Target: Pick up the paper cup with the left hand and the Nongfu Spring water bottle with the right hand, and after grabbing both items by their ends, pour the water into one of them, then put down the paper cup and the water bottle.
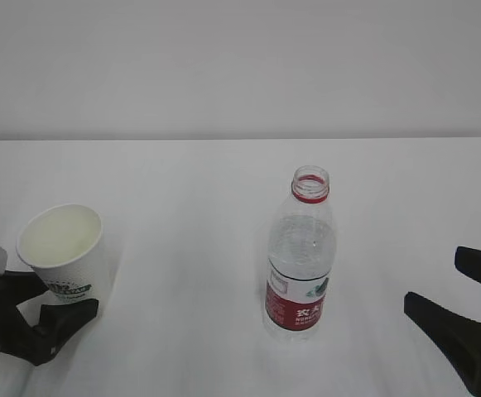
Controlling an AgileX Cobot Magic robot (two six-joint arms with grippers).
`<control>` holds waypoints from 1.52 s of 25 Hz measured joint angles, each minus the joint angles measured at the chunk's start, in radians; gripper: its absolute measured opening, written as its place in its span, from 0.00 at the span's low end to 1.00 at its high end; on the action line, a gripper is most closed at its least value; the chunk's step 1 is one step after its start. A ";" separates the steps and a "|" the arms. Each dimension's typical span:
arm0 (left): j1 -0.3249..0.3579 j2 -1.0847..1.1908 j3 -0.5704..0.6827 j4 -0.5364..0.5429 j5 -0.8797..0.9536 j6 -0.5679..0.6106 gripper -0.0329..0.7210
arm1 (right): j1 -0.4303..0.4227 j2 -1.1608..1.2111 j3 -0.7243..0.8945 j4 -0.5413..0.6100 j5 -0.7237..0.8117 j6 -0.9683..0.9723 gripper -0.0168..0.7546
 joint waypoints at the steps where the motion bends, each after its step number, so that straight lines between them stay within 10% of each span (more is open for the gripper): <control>1: 0.000 0.002 -0.008 0.000 0.000 -0.002 0.96 | 0.000 0.000 0.000 0.002 0.000 0.000 0.79; 38: 0.000 -0.044 -0.068 0.102 0.000 -0.042 0.78 | 0.000 0.000 0.000 0.029 0.000 0.000 0.79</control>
